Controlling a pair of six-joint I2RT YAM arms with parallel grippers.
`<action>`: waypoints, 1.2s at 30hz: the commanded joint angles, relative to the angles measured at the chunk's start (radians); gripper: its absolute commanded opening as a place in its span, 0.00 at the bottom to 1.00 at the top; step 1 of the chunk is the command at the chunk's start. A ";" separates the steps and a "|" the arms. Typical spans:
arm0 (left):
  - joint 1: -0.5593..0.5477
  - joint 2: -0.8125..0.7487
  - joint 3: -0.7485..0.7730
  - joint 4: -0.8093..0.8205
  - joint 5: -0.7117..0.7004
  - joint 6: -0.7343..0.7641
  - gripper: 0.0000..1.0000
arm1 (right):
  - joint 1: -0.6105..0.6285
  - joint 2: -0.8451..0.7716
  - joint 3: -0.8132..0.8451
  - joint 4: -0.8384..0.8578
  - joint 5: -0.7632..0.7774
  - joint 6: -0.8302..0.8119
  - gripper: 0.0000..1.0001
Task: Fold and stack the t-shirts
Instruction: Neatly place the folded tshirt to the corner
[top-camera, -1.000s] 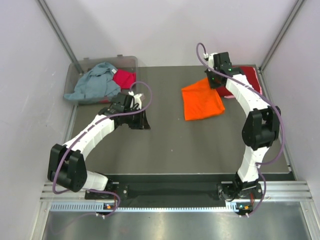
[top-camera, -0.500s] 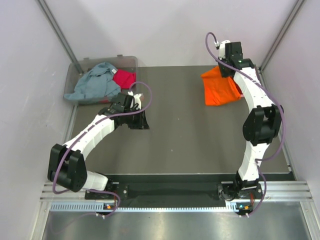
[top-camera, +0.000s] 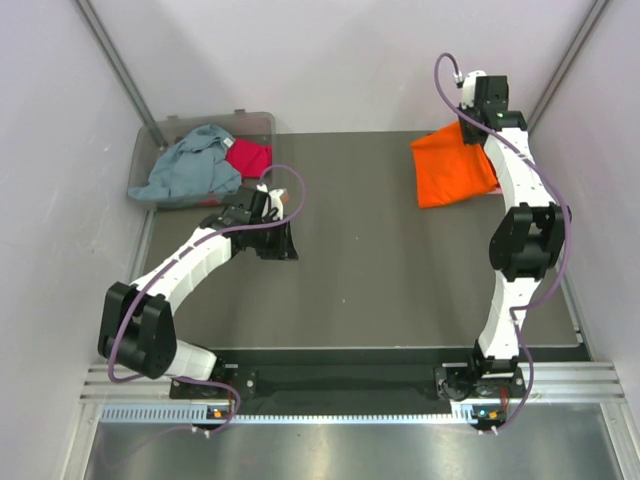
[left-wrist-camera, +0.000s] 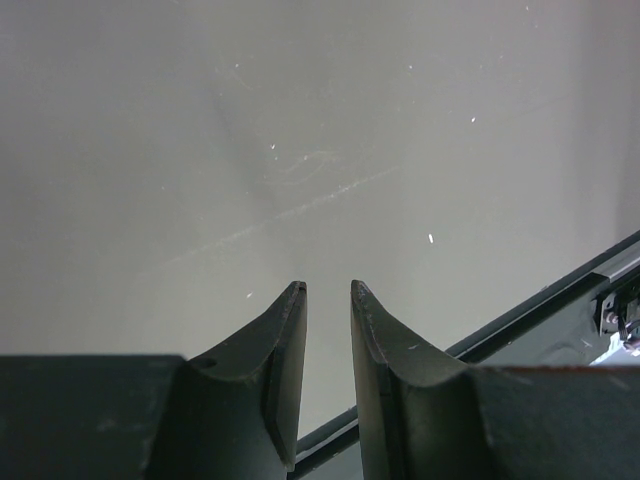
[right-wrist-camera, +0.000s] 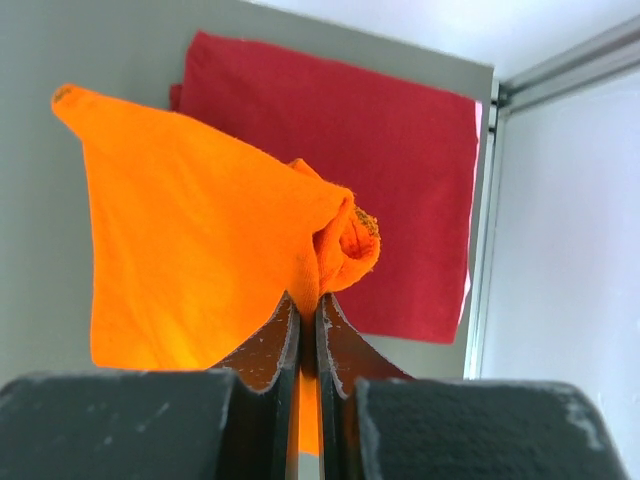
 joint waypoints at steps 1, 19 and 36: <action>0.007 0.006 0.016 -0.004 -0.008 0.017 0.29 | -0.013 -0.007 0.081 0.086 -0.015 -0.008 0.00; 0.022 0.029 0.020 -0.003 -0.028 0.014 0.29 | -0.116 0.042 0.124 0.178 -0.101 0.049 0.00; 0.029 0.087 0.036 -0.003 -0.029 0.011 0.29 | -0.211 0.315 0.315 0.300 -0.133 0.113 0.00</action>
